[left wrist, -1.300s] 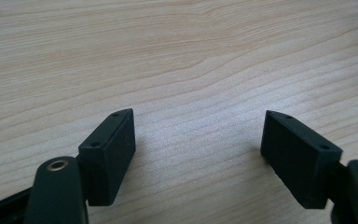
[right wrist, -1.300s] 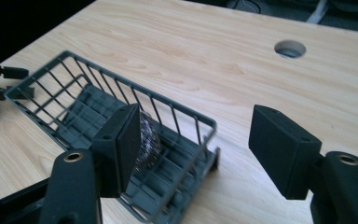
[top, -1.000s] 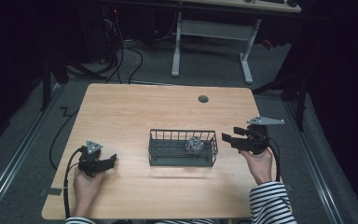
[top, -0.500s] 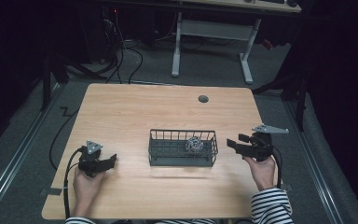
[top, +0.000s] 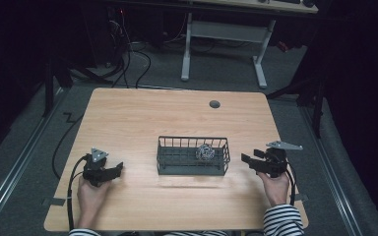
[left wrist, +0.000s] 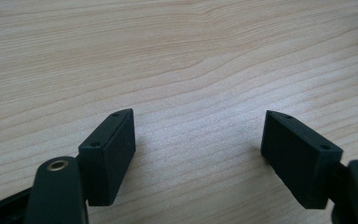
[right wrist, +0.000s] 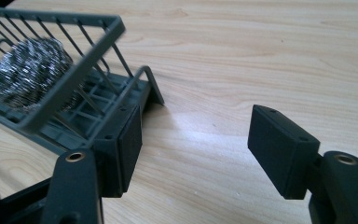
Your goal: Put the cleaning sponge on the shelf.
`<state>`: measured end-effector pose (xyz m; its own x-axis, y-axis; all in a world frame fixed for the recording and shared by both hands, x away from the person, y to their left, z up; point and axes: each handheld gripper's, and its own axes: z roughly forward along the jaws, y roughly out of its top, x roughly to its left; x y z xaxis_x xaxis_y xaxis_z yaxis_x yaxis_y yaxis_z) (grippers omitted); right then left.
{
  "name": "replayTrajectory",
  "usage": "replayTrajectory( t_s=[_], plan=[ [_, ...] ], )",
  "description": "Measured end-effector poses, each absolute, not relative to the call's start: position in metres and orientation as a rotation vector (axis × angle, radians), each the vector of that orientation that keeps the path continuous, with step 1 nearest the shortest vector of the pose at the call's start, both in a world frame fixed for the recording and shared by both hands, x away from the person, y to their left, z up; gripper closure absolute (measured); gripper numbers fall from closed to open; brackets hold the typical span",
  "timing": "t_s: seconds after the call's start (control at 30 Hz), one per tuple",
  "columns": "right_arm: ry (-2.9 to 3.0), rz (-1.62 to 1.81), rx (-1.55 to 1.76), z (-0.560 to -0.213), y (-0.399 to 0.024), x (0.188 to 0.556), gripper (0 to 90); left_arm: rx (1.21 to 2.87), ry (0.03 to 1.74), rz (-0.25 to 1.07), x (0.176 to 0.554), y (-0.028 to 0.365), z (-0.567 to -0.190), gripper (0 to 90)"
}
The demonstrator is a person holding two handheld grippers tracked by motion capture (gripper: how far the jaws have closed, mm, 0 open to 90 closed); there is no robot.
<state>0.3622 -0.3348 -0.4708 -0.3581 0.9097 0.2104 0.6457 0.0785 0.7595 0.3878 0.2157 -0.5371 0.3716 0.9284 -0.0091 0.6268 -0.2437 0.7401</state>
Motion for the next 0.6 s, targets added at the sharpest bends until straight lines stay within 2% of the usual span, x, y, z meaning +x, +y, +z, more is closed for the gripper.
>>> replayTrajectory(
  t_s=[0.6],
  plan=[
    [2.03,1.08,1.582,-0.509,-0.333,0.364,35.3,1.971,1.34,0.581,0.388,0.216,-0.537,26.6]
  ],
)
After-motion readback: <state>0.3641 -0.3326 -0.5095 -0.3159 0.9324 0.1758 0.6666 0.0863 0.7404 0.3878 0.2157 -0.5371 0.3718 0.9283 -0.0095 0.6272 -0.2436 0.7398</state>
